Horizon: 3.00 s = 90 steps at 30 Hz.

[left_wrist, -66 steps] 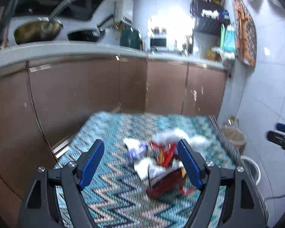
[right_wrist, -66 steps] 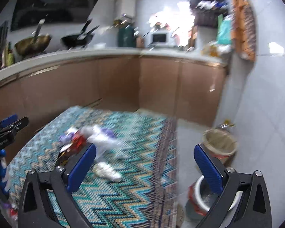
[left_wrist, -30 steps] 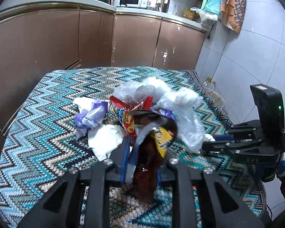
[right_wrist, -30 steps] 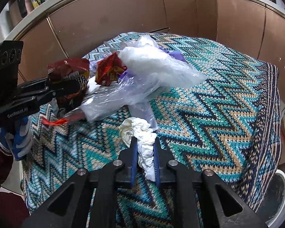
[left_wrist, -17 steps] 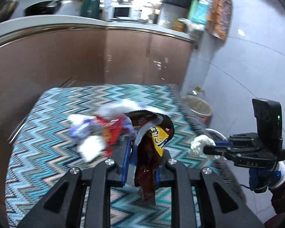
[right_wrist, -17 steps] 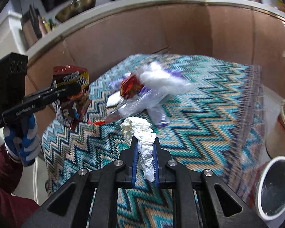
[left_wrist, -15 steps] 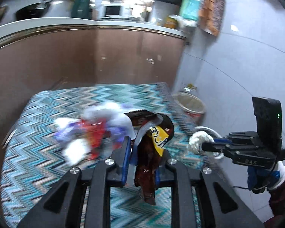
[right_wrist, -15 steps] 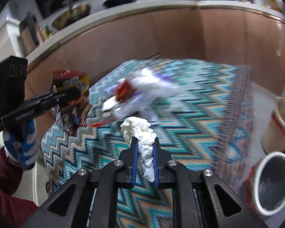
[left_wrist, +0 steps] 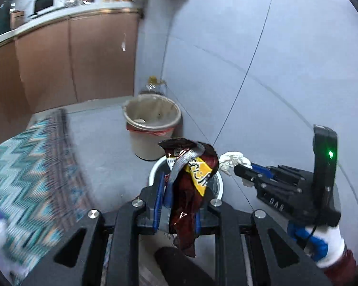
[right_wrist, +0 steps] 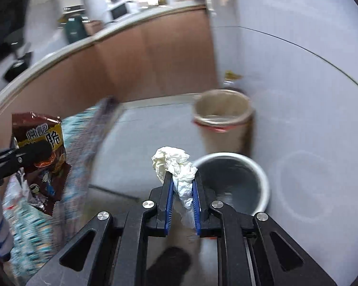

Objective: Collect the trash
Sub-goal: 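Carry wrapper and tissue to the white-rimmed bin and open both tools over it, then move both open tools back over the trash pile on the table, then grasp the white tissue with the left tool while the right tool grasps a clear plastic bag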

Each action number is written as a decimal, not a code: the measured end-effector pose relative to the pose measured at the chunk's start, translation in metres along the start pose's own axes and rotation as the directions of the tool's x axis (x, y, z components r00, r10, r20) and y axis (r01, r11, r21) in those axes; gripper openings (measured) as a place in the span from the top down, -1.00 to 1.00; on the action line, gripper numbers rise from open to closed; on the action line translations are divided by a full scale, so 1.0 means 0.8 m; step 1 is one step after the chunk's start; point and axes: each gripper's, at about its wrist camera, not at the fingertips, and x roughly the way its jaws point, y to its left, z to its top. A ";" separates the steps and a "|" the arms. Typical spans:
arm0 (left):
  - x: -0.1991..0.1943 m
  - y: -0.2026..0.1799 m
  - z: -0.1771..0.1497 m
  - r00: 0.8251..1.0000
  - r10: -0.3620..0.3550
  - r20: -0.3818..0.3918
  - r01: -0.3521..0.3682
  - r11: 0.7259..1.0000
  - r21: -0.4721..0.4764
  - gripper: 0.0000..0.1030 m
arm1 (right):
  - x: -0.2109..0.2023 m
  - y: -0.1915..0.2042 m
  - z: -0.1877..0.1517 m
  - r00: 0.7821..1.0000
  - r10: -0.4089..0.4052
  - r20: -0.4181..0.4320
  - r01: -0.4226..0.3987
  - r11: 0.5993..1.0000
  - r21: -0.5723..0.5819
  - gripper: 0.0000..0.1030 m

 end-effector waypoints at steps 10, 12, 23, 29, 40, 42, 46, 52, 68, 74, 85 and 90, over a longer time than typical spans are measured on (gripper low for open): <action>0.170 -0.028 0.042 0.988 0.023 -0.155 -0.026 0.999 -0.020 0.48 | 0.108 -0.062 0.012 0.991 -0.110 -0.074 0.115 0.992 0.062 0.34; 0.188 -0.027 0.043 0.985 0.015 -0.173 -0.022 0.999 -0.034 0.34 | 0.118 -0.070 0.013 0.990 -0.116 -0.087 0.122 0.990 0.075 0.22; 0.187 -0.014 0.038 0.985 -0.029 -0.168 0.016 0.997 -0.080 0.23 | 0.089 -0.074 0.007 0.988 -0.144 -0.053 0.150 0.982 0.111 0.12; 0.109 -0.011 0.036 0.998 -0.008 -0.063 0.003 0.997 -0.080 0.23 | 0.034 -0.039 0.009 0.995 -0.102 0.009 0.100 0.990 0.100 0.12; -0.097 0.050 -0.024 0.988 0.089 0.124 -0.073 0.989 -0.125 0.06 | -0.093 0.088 0.018 0.987 0.046 0.154 -0.041 0.998 -0.037 0.05; -0.139 0.071 -0.045 0.981 0.121 0.154 -0.099 0.985 -0.144 0.06 | -0.109 0.115 0.019 0.982 0.086 0.166 -0.076 0.995 -0.067 0.05; -0.203 0.110 -0.080 0.966 0.173 0.192 -0.136 0.972 -0.191 0.06 | -0.132 0.162 0.018 0.973 0.147 0.177 -0.124 0.983 -0.132 0.03; -0.276 0.189 -0.153 0.925 0.327 0.195 -0.266 0.921 -0.284 0.06 | -0.157 0.237 0.009 0.962 0.223 0.158 -0.184 0.956 -0.229 0.01; -0.279 0.369 -0.301 0.896 0.442 -0.052 -0.397 0.742 -0.540 0.01 | -0.091 0.378 -0.010 0.922 0.384 -0.057 -0.371 0.828 -0.421 -0.01; -0.251 0.397 -0.297 0.919 0.385 -0.078 -0.350 0.711 -0.609 0.02 | -0.042 0.439 -0.007 0.883 0.437 -0.170 -0.461 0.745 -0.482 -0.04; -0.222 0.411 -0.274 0.920 0.381 -0.097 -0.357 0.705 -0.613 0.04 | 0.040 0.532 -0.021 0.879 0.377 -0.292 -0.473 0.613 -0.634 -0.15; -0.213 0.407 -0.270 0.900 0.420 -0.115 -0.402 0.700 -0.590 0.47 | 0.055 0.523 -0.021 0.874 0.373 -0.310 -0.485 0.637 -0.600 0.12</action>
